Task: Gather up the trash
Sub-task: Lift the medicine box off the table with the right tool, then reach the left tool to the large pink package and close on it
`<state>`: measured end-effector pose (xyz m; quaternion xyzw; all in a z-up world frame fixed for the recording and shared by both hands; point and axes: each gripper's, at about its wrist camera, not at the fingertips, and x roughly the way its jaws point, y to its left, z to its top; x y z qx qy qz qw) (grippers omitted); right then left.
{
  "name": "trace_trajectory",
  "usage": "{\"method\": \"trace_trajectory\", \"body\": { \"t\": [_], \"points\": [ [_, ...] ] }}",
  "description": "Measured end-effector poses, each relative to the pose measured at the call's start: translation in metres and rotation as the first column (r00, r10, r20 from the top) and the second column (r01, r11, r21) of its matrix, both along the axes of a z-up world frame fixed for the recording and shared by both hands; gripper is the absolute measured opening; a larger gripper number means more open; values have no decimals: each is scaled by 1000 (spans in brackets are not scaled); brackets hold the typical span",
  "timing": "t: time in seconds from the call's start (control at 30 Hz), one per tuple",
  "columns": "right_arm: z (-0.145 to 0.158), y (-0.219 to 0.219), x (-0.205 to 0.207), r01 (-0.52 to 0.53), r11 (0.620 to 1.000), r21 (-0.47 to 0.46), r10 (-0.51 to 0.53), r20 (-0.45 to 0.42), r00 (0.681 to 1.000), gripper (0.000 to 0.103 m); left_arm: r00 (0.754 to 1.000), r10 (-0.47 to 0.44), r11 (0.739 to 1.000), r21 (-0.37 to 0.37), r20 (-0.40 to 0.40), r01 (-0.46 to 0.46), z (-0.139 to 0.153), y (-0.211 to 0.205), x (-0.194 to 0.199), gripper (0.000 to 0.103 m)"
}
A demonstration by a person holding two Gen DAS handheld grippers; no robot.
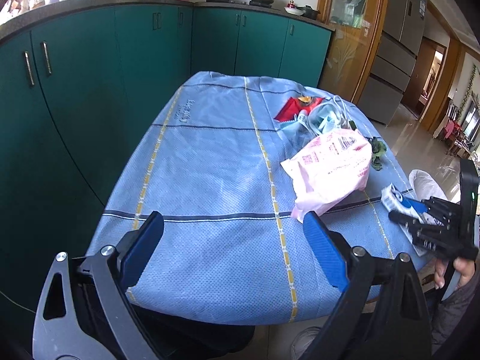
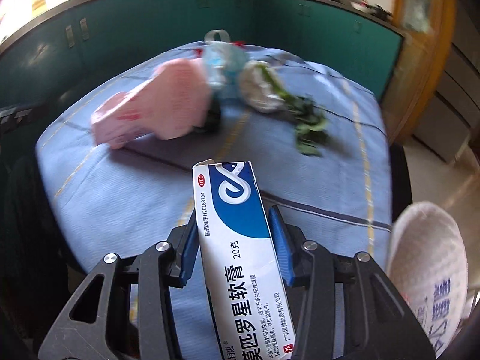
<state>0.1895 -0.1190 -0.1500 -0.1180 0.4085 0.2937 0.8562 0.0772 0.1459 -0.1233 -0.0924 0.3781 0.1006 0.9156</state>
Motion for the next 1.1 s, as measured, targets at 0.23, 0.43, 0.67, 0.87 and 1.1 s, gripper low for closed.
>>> {"method": "trace_trajectory", "body": {
  "t": [0.23, 0.43, 0.67, 0.87, 1.1],
  "points": [
    [-6, 4, 15, 35, 999, 24, -34, -38, 999, 45, 1000, -26, 1000, 13, -16, 26, -6, -10, 4, 94],
    [-5, 8, 16, 45, 998, 38, -43, -43, 998, 45, 999, -33, 999, 14, -21, 34, -9, -14, 8, 94],
    [-8, 9, 23, 72, 997, 36, -70, -49, 996, 62, 998, -56, 998, 12, -22, 56, -15, -24, 18, 94],
    [-9, 10, 24, 72, 997, 37, -70, -47, 996, 65, 995, -97, 995, -31, -3, 96, -12, -37, 52, 95],
    [-11, 9, 29, 76, 996, 43, -74, -49, 996, 74, 960, -275, 957, 83, -57, 279, -18, -93, 101, 99]
  ]
}}
